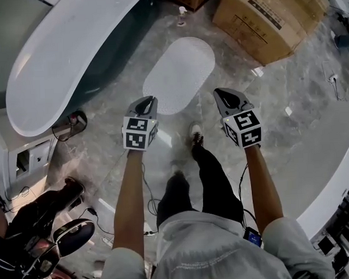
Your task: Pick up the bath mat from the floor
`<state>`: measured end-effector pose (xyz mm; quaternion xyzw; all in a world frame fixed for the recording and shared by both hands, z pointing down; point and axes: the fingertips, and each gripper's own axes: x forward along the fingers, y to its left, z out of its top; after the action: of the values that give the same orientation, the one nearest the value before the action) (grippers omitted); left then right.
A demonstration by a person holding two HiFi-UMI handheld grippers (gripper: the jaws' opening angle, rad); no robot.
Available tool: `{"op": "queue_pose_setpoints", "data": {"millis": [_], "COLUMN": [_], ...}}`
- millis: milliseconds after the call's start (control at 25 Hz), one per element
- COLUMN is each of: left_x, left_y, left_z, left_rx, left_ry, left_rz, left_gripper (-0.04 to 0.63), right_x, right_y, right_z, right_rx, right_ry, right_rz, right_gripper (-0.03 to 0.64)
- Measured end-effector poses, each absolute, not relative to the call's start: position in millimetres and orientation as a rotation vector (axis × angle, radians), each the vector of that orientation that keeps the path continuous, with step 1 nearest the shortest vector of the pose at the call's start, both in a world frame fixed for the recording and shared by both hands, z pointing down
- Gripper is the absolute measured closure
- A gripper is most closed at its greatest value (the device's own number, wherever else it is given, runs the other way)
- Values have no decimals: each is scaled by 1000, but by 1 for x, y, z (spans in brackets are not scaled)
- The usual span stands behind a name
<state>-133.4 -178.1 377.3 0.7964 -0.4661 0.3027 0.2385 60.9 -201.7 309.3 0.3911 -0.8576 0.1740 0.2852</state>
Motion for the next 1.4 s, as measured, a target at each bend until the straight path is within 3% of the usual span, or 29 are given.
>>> {"op": "queue_pose_setpoints", "data": {"millis": [400,1120,1200,1240,1400], "left_x": [-121,-108,-105,-104,-99], "left_y": [-131,-140,-136,-134,-132], "left_z": [574,868,891,901,934], "left_rx": [2171,2174,2183,2187,2224], "left_ry": [-1182,-1058,-1029,-1009,-937], "left_rz": [854,914,930,937,973], "left_gripper": [577,575,550,499,406], "right_x": [72,58,56,55,52], "right_y": [-175,-195,-194,-192,-184], "right_z": [486,761,782,792,829], "right_rx": [1079,1072,1077,1076,1047], "right_ry": [-2270,-2287,-2292,-2294,-2292], "right_rz": [478,540,548,550,548], "right_gripper": [601,601,601,601,601]}}
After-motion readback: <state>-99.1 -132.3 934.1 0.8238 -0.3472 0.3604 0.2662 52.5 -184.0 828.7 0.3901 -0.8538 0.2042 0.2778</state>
